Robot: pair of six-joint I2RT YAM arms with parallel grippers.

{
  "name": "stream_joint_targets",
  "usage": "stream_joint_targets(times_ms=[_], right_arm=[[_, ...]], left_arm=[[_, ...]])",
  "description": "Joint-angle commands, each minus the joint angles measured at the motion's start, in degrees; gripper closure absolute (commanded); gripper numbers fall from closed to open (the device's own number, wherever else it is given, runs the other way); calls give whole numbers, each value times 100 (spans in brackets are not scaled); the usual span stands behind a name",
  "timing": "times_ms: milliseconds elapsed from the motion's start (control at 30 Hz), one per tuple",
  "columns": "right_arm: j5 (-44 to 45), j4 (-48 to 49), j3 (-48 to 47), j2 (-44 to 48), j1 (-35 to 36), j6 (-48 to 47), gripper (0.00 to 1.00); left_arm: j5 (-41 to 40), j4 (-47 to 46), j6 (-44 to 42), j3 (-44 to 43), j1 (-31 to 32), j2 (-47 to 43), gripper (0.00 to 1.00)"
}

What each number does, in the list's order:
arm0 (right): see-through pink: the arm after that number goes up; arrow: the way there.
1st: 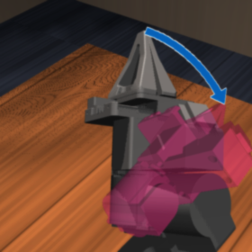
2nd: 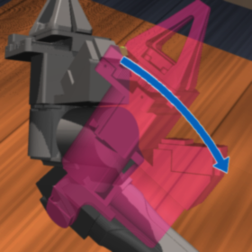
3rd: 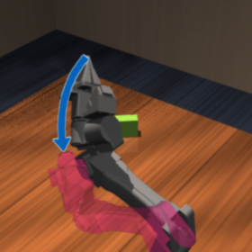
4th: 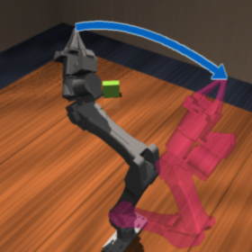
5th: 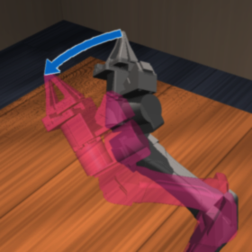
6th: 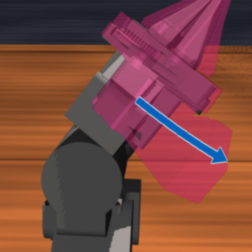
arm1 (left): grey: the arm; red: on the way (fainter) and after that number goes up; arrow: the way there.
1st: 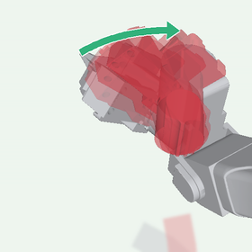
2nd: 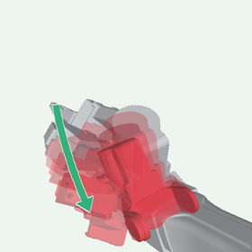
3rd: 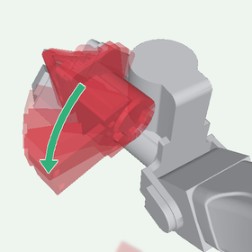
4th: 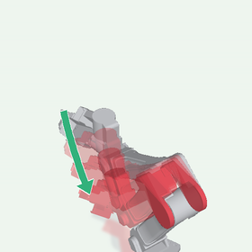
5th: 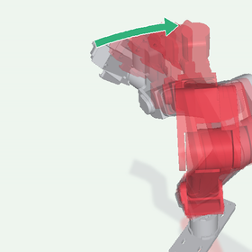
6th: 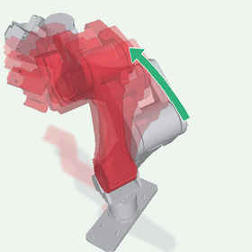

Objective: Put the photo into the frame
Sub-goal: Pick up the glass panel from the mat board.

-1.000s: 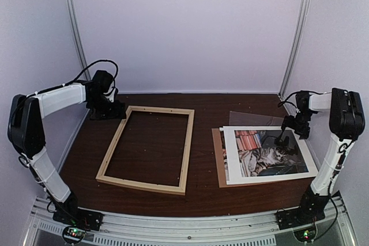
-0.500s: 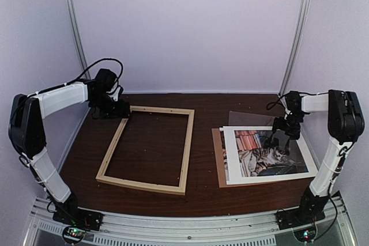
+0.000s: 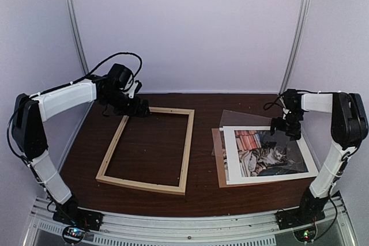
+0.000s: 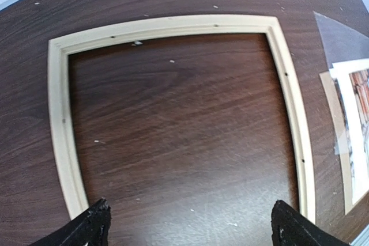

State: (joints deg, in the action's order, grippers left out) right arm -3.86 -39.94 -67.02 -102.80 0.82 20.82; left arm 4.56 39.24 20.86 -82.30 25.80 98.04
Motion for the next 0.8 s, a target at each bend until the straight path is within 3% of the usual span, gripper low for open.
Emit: stream_joint_targets(times_ms=[0, 367, 767], right_arm=[[497, -305, -393, 343, -572, -118, 0], [144, -384, -791, -175, -1322, -367, 0], [-284, -248, -617, -513, -1577, -414, 4]], left_arm=[[66, -59, -65, -117, 145, 49, 2], [400, -249, -126, -210, 464, 284, 2], [679, -277, -313, -827, 1200, 843, 3]])
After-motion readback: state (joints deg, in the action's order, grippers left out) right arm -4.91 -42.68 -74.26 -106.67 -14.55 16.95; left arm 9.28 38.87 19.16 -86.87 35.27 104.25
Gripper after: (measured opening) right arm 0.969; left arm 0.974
